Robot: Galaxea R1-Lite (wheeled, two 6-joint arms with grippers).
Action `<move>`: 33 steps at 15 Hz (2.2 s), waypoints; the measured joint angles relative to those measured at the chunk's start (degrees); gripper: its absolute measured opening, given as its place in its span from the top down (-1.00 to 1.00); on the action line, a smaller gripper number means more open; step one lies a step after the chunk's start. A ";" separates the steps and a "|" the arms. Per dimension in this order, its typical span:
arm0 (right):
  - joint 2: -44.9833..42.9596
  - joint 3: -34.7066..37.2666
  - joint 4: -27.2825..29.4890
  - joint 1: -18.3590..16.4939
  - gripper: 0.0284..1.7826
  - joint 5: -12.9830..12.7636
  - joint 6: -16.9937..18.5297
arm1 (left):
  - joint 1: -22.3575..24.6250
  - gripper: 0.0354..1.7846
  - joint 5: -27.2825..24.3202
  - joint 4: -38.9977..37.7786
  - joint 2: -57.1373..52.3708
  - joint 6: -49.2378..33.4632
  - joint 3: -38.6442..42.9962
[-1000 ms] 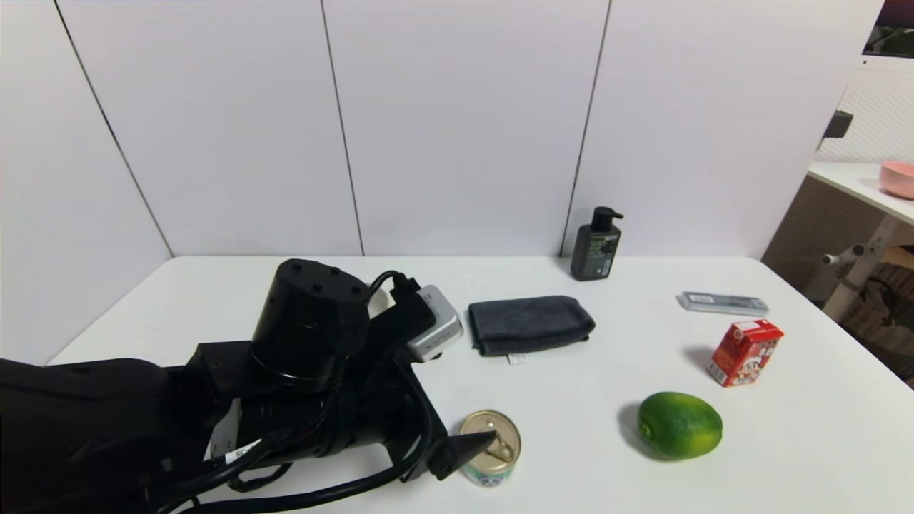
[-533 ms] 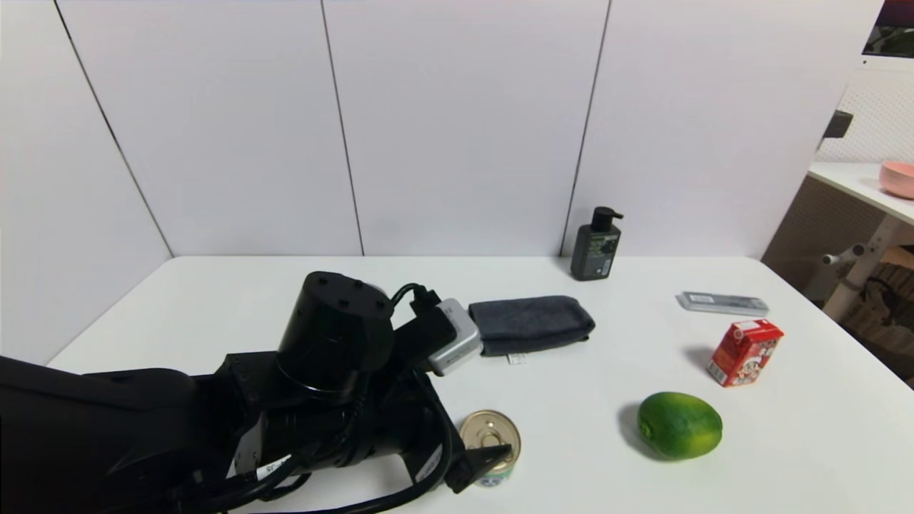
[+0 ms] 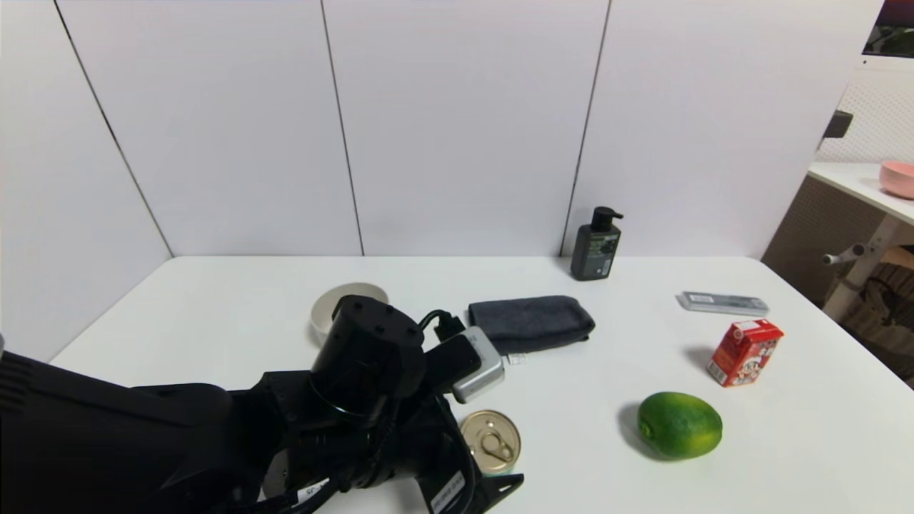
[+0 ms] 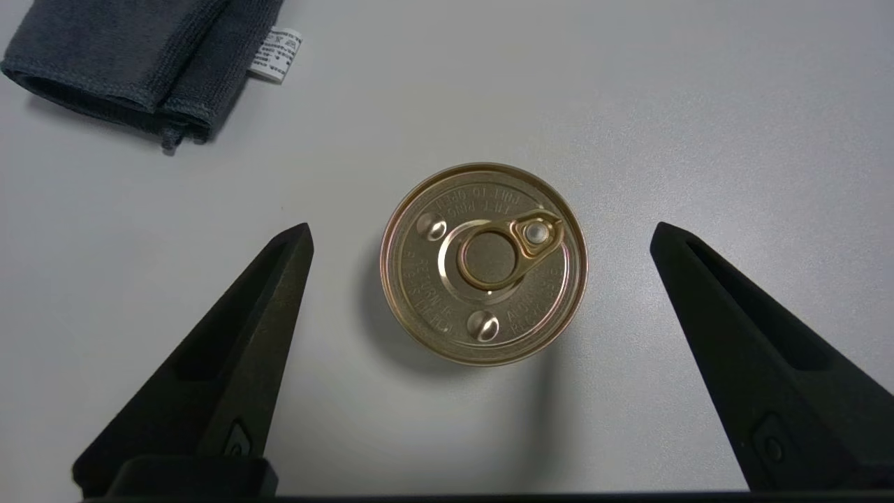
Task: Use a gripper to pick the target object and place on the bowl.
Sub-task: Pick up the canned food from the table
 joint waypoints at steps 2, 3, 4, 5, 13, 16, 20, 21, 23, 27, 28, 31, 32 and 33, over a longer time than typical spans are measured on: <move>0.00 0.00 -0.02 0.00 -0.97 0.04 0.02 | -0.11 -0.91 -0.02 -0.05 0.90 0.05 0.07; 0.00 0.00 -0.02 0.00 -0.97 0.04 0.00 | -0.16 -0.91 0.00 -0.10 1.43 0.10 0.02; 0.00 0.00 -0.02 0.00 -0.97 0.01 0.02 | -0.16 -0.91 0.00 -0.46 1.90 0.11 -0.06; 0.00 0.00 -0.02 0.00 -0.97 0.01 0.02 | -0.16 -0.91 -0.02 -1.15 2.47 0.07 -0.11; 0.00 0.00 -0.02 0.00 -0.97 0.01 0.02 | -0.17 -0.91 -0.02 -1.95 5.53 -0.06 -0.06; 0.00 0.00 -0.02 0.00 -0.97 0.01 0.00 | -0.16 -0.91 -0.02 -1.95 6.39 -0.15 -0.17; 0.00 0.00 -0.02 0.00 -0.97 0.04 0.02 | -0.13 -0.91 -0.02 -1.87 6.94 -0.17 -0.91; 0.00 0.00 -0.02 0.00 -0.97 0.06 0.00 | -0.13 -0.91 -0.02 -1.87 7.02 -0.15 -1.29; 0.00 0.00 -0.02 0.00 -0.97 0.06 -0.02 | -0.13 -0.91 -0.02 -1.84 7.24 -0.22 -1.94; 0.00 0.00 -0.02 0.00 -0.97 0.01 0.00 | -0.13 -0.91 -0.02 -1.65 7.52 -0.34 -2.12; 0.00 0.00 -0.02 0.00 -0.97 0.01 0.00 | -0.13 -0.75 0.00 -1.60 7.57 -0.48 -2.13; 0.00 0.00 -0.02 0.00 -0.97 0.04 0.04 | -0.11 -0.26 -0.06 -1.40 7.44 -0.61 -1.88; 0.00 0.00 -0.02 0.00 -0.97 0.01 0.04 | -0.13 -0.18 -0.02 -1.51 7.39 -0.63 -1.88; 0.00 0.00 -0.02 0.00 -0.97 0.01 0.00 | -0.16 -0.12 -0.02 -1.49 7.35 -0.61 -1.90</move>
